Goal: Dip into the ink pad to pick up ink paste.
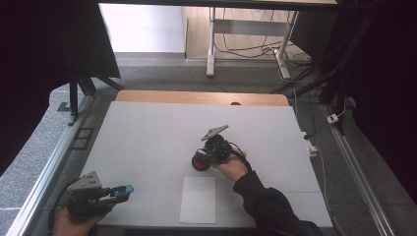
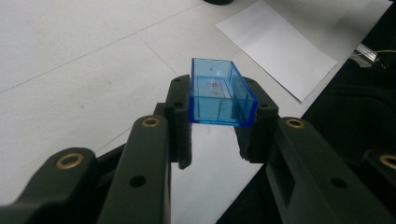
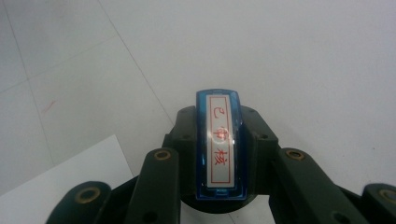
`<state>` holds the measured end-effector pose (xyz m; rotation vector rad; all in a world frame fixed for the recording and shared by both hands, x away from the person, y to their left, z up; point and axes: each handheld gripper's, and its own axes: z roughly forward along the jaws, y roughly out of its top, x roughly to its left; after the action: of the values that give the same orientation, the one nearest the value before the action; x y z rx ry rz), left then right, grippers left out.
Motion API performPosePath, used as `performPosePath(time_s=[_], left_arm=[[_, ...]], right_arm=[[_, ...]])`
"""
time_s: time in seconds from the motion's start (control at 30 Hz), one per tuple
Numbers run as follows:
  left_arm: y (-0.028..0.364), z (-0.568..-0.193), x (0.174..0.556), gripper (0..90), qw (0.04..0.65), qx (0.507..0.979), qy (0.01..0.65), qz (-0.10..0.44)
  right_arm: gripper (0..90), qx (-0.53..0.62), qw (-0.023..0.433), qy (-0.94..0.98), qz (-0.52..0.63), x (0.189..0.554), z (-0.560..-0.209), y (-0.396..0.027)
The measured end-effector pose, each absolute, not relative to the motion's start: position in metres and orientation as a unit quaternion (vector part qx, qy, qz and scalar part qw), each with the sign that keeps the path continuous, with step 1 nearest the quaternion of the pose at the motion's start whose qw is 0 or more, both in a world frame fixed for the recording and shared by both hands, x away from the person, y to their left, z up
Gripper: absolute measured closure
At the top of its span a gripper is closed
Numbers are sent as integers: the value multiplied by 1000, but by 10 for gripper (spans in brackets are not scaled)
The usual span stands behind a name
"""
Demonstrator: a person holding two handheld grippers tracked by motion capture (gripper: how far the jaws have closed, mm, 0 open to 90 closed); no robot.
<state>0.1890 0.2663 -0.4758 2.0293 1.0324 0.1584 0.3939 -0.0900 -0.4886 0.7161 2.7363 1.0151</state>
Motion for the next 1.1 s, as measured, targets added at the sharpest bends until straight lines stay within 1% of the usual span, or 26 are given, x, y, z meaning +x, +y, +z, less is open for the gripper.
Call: performPosePath(time_s=[0.2,0.3,0.4,0.6,0.67,0.83,1.1], left_arm=[[266,-476,189,681,417,808,412,63],[267,-476,189,681,417,807,413,63],[267,-476,189,680,417,807,413,62],[267,-476,189,681,417,807,413,62],[267,-476,189,680,418,807,413,61],[267,-476,189,681,419,807,412,60],[269,-476,190,681,426,803,413,53]], right_arm=[[709,248,53,903,347,397,-490,-93],[709,246,53,903,348,398,-490,-94],[709,239,63,906,344,395,-490,-91],[709,217,101,915,325,386,-488,-84],[709,215,103,916,321,385,-488,-83],[708,218,93,915,328,388,-488,-86],[708,216,99,914,328,387,-488,-85]])
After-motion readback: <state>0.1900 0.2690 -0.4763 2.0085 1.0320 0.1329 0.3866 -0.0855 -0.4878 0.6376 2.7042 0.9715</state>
